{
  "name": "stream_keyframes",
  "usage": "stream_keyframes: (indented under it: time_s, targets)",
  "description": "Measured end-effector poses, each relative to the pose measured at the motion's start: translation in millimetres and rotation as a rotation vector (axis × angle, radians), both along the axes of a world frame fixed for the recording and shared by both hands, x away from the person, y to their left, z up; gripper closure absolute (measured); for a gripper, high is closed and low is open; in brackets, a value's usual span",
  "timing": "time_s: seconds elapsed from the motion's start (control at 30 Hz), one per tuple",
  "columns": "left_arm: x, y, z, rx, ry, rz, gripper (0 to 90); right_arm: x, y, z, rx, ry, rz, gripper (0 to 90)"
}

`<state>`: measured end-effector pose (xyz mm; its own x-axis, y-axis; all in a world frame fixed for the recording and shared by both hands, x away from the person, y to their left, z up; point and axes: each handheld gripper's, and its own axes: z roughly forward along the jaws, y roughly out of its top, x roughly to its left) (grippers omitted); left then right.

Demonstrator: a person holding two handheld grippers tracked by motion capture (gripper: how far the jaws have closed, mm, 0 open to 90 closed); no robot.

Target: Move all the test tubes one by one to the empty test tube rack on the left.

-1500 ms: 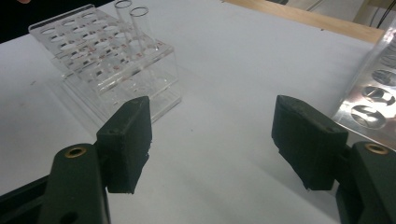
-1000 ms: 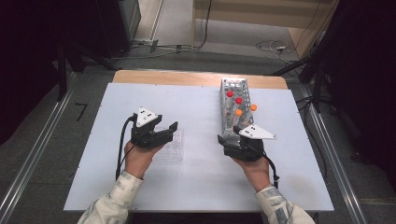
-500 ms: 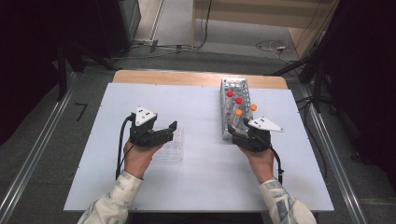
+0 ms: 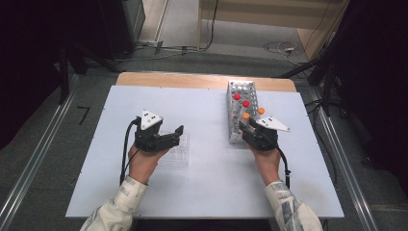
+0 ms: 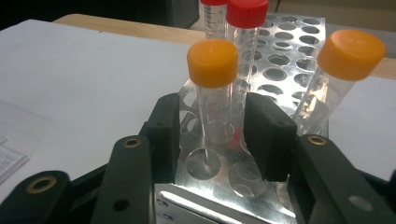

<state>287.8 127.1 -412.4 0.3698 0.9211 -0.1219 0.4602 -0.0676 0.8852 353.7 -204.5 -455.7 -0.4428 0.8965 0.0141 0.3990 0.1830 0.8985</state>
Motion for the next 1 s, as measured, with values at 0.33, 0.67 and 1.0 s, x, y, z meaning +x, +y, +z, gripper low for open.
stream_keyframes:
  time_s: [0.33, 0.67, 1.0]
  targets:
    - [-0.1, 0.7, 0.1, -0.005, -0.002, 0.004, 23.5, 8.2, 3.5, -4.4, -0.009, 0.004, -0.011, 63.1]
    - [-0.5, 0.3, 0.2, -0.001, -0.002, 0.000, 23.5, 8.9, 4.3, -6.1, -0.021, 0.007, -0.010, 69.6]
    - [-0.2, -1.7, 0.0, 0.005, 0.000, -0.001, 21.4, 4.9, 0.8, 6.4, -0.013, -0.040, -0.020, 71.1]
